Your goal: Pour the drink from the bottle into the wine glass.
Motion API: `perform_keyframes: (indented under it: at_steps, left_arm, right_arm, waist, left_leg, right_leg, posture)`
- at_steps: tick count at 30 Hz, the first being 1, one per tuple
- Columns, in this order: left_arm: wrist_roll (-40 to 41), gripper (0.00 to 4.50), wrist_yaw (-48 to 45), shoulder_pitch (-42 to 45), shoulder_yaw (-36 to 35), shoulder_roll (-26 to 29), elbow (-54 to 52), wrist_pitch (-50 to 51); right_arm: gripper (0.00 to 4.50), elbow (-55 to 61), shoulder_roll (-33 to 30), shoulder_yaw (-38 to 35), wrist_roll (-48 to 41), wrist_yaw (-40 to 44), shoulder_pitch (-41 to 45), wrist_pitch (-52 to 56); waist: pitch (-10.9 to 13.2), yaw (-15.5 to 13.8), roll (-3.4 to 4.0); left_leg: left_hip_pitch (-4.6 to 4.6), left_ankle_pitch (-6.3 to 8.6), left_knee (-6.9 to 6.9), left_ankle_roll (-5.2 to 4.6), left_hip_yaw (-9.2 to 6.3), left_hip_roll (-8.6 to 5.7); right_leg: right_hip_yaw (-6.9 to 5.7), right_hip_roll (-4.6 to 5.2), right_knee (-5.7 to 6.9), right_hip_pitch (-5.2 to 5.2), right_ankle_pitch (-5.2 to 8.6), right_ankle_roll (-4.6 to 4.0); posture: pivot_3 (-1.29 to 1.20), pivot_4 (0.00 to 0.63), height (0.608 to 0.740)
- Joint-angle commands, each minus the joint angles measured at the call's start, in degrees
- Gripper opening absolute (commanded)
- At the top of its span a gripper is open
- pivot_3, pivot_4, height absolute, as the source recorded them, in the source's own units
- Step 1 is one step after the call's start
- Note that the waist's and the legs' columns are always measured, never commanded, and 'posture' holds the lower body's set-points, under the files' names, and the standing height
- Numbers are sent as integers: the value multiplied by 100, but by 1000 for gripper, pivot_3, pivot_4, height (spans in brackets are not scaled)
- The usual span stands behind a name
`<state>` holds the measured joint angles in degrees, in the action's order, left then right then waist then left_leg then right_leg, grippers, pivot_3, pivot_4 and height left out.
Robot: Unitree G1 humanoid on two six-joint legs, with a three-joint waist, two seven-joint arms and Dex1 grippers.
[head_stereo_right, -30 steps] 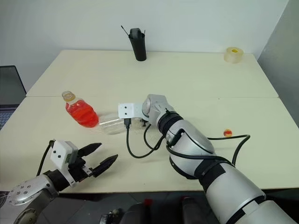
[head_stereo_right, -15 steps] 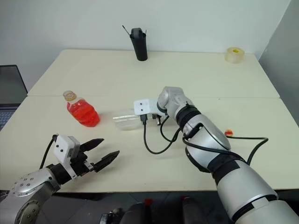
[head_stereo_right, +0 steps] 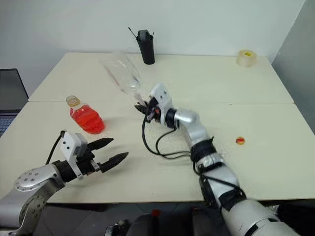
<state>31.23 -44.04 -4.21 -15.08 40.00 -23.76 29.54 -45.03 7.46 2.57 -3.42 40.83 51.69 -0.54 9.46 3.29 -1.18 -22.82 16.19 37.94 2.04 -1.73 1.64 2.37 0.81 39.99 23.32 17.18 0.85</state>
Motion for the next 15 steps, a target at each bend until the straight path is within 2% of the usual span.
perform_keyframes:
  at_steps: [1, 5, 9, 13, 15]
  left_arm:
    - [-8, 4500, -127, 164, 19, 115, 16, -61]
    - [-11, 4500, -226, 290, 53, 205, 100, -53]
    - [-17, 4500, -247, 305, 49, 240, 105, -43]
    - [-23, 4500, -243, 322, 76, 257, 93, -17]
    - [-32, 4500, -239, 343, 86, 264, 110, -13]
  right_arm:
    - [329, 119, 141, 92, 193, -705, -138, -780]
    - [329, -529, 152, 220, 622, -1763, -187, -1435]
    - [329, -956, 228, 241, 716, -2239, -167, -1627]
    - [329, -1357, 340, 270, 695, -2404, -45, -1116]
    - [329, -1412, 360, 353, 672, -2173, -37, -898]
  waist:
    - [3, 1, 4]
    - [1, 12, 2]
    - [1, 21, 2]
    - [0, 18, 0]
    - [-1, 19, 0]
  left_leg:
    - [-5, -1, 2, 2, 5, -4]
    - [1, -2, 1, 4, 10, 2]
    - [4, -3, -1, 5, 17, 3]
    - [8, -2, -1, 4, 14, 4]
    - [20, -2, -1, 4, 15, 3]
  right_leg:
    - [2, 1, 3, 8, -1, 1]
    - [1, -7, 5, 9, -1, 1]
    - [3, -9, 4, 10, -1, 1]
    - [7, -9, 4, 4, -1, 1]
    - [7, -9, 4, -8, -1, 1]
  posture:
    - [0, 150, 740]
    - [0, 150, 740]
    - [0, 150, 740]
    - [0, 150, 740]
    - [0, 150, 740]
